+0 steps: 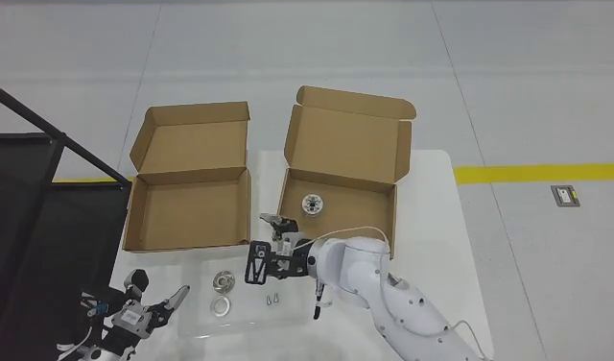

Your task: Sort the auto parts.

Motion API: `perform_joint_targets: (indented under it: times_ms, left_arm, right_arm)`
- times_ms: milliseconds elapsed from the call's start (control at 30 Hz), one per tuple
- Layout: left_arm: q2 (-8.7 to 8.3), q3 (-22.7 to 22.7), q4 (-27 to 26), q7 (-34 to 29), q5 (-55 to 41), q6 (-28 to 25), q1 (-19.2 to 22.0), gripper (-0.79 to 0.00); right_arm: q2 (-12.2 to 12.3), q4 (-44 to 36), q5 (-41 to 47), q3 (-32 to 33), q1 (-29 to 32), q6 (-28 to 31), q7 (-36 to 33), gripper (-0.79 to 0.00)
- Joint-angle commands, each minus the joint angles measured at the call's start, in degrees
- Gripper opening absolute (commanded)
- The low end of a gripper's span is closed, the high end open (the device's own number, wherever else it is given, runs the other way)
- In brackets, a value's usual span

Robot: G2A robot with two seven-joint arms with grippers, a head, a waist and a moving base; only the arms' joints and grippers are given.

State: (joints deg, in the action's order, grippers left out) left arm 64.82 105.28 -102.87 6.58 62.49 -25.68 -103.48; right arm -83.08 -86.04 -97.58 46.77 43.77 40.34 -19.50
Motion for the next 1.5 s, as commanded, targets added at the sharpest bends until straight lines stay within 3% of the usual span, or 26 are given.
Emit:
perform_joint_targets:
  times_ms: [0,133,233,533,700,800,867,1000,1100,1467]
  left_arm:
    - [0.00,0.00,0.00,0.00,0.00,0.00,0.00,0.000]
    - [0.00,0.00,0.00,0.00,0.00,0.00,0.00,0.000]
    - [0.00,0.00,0.00,0.00,0.00,0.00,0.00,0.000]
    - [0.00,0.00,0.00,0.00,0.00,0.00,0.00,0.000]
    - [0.00,0.00,0.00,0.00,0.00,0.00,0.00,0.000]
    - [0.00,0.00,0.00,0.00,0.00,0.00,0.00,0.000]
    - [0.00,0.00,0.00,0.00,0.00,0.00,0.00,0.000]
    - [0.00,0.00,0.00,0.00,0.00,0.00,0.00,0.000]
    - [0.00,0.00,0.00,0.00,0.00,0.00,0.00,0.000]
    - [0.00,0.00,0.00,0.00,0.00,0.00,0.00,0.000]
  right_arm:
    - [-0.35,1.35,0.28,-2.16,-1.09,4.27,-0.68,0.000]
    - [-1.55,4.04,1.56,-6.25,-2.63,7.33,-6.56,0.000]
    - [-2.88,7.66,3.55,-9.10,-4.23,8.42,-14.99,0.000]
    - [-2.87,7.63,3.46,-9.13,-4.09,8.20,-14.86,0.000]
    - [-3.73,9.16,0.03,-12.42,-5.37,8.41,-13.68,0.000]
    - [-4.87,11.70,-0.56,-14.60,-6.97,8.28,-13.95,-0.299]
    - [-5.70,13.21,-0.75,-16.07,-8.08,8.79,-14.54,-0.379]
    - [-7.39,17.08,0.85,-18.00,-9.89,10.15,-16.63,-0.385]
    - [-8.71,20.34,1.82,-19.50,-11.35,11.53,-17.39,-0.446]
    - [-13.58,30.46,3.43,-23.98,-14.78,12.00,-16.33,-0.443]
